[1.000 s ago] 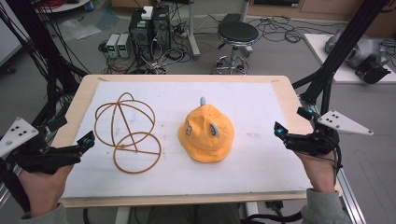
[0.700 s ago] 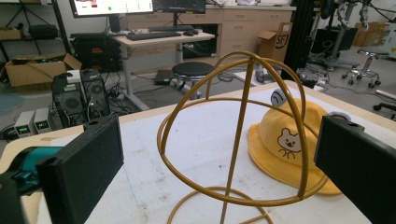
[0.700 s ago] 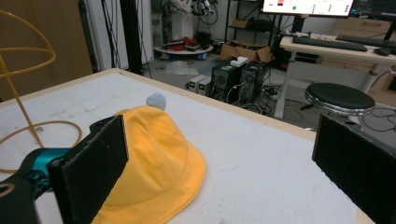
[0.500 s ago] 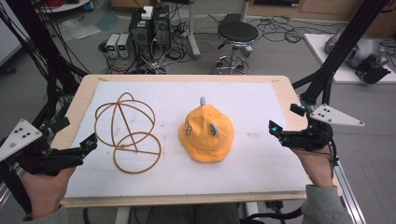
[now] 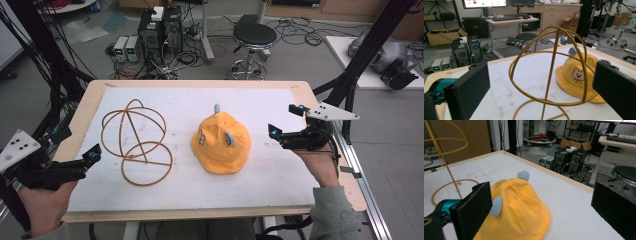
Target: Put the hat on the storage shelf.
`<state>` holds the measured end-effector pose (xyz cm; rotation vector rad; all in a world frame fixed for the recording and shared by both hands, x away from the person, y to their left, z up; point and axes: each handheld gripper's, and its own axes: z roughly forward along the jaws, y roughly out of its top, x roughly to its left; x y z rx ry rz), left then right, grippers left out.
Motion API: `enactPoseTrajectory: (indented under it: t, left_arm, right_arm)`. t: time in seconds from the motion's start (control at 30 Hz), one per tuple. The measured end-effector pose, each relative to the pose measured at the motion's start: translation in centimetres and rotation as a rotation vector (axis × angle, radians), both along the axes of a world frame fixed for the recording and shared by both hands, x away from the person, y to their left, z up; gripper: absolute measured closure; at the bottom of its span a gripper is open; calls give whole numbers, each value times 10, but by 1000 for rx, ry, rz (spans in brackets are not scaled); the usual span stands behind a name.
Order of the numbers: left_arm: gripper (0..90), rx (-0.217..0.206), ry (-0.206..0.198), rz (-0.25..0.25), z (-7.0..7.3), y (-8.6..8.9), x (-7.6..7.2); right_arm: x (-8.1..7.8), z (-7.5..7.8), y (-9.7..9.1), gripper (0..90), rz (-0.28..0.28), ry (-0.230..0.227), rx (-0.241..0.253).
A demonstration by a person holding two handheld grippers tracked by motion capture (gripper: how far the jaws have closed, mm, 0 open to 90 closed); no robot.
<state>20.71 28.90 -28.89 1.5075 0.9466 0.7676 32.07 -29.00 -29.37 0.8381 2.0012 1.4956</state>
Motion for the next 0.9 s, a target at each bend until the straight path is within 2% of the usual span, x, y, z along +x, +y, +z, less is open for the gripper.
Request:
enactPoseTrajectory:
  t: [0.13,0.27,0.4,0.53,0.77,0.9]
  left_arm:
    - [18,2,6,3,-2,-1,0]
    - [18,11,9,1,-3,-2,-1]
    - [18,11,11,3,-3,-1,-3]
    - [18,-9,14,-3,-5,1,-5]
    - [18,2,24,-5,-7,0,-9]
    - [18,-11,20,-5,-6,0,-13]
  right_arm:
    - [8,-3,3,30,-16,7,5]
    - [15,-5,9,31,3,16,0]
    - [21,-6,14,31,36,11,-9]
    - [28,-8,21,31,72,22,-7]
    - [36,-11,33,31,140,5,-17]
    - [40,-12,38,31,173,8,-22]
